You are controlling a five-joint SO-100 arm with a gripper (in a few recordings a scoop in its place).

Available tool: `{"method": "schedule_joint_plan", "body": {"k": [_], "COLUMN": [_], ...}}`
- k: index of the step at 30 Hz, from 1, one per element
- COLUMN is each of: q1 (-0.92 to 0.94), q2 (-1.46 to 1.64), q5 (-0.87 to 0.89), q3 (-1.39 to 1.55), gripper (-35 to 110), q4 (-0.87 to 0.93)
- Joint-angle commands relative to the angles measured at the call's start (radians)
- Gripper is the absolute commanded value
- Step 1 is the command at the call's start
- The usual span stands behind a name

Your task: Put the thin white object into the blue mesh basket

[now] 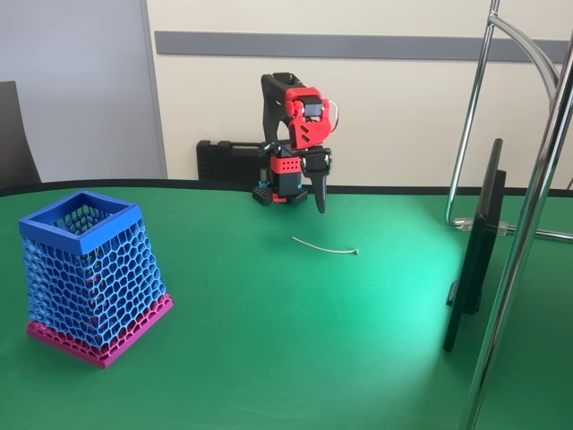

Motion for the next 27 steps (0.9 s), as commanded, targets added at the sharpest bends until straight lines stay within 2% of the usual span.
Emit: {"method": "schedule_joint_plan", "body": {"k": [1,12,27], "q1": [-0.025,-0.08,-0.176], "q2": [-0.054,-0.331,-0.528], "q5": [0.02,0.075,0.164], "q3": [-0.067,-0.218,-0.331], "gripper": [16,17,16], "q4": [0.006,0.008,0.008]}}
